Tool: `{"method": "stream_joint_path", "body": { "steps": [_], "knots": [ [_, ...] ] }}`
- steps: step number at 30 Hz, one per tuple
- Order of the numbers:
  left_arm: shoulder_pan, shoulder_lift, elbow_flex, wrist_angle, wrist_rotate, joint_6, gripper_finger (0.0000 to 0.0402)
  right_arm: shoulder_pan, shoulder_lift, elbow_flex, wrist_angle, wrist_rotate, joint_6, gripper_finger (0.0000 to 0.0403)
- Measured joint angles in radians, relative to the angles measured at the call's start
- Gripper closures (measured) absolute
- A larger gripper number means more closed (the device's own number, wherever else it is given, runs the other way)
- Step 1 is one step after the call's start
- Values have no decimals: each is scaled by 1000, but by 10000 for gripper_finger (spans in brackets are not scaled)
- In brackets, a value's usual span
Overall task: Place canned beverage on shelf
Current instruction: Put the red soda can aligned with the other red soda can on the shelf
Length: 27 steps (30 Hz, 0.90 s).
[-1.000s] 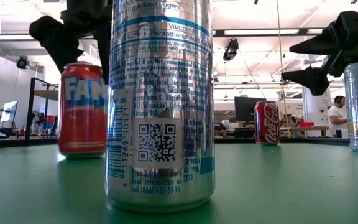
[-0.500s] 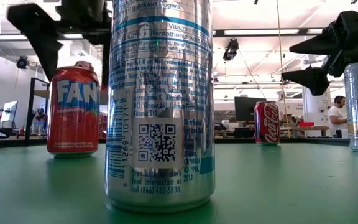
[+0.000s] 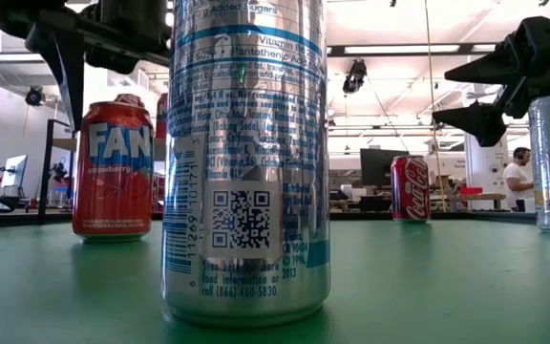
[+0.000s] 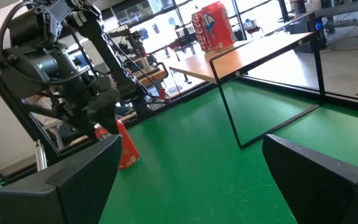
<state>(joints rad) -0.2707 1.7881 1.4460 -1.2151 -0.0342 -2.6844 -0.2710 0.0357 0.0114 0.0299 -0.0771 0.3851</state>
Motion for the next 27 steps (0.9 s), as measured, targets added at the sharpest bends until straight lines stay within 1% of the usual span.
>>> {"method": "stream_joint_path", "body": {
  "steps": [2,7,10,15,18,21,22,27],
  "knots": [
    [-1,13,0,-3,0,-51,4,0,0,0,0,0,0,21],
    [-1,42,-1,-39,0,-51,23,0,0,0,0,0,0,21],
    [-1,53,-1,-47,-1,-40,52,0,0,0,0,0,0,21],
    [-6,56,-1,-57,-4,0,118,0,0,0,0,0,0,21],
    [-10,56,-1,-58,-18,35,124,0,0,0,0,0,0,21],
    [-12,56,-1,-55,-37,113,124,0,0,0,0,0,0,21],
    [-13,56,-1,-53,-47,164,124,0,0,0,0,0,0,21],
    [-12,54,-1,-50,-102,494,124,0,0,0,0,0,0,21]
  ]
}}
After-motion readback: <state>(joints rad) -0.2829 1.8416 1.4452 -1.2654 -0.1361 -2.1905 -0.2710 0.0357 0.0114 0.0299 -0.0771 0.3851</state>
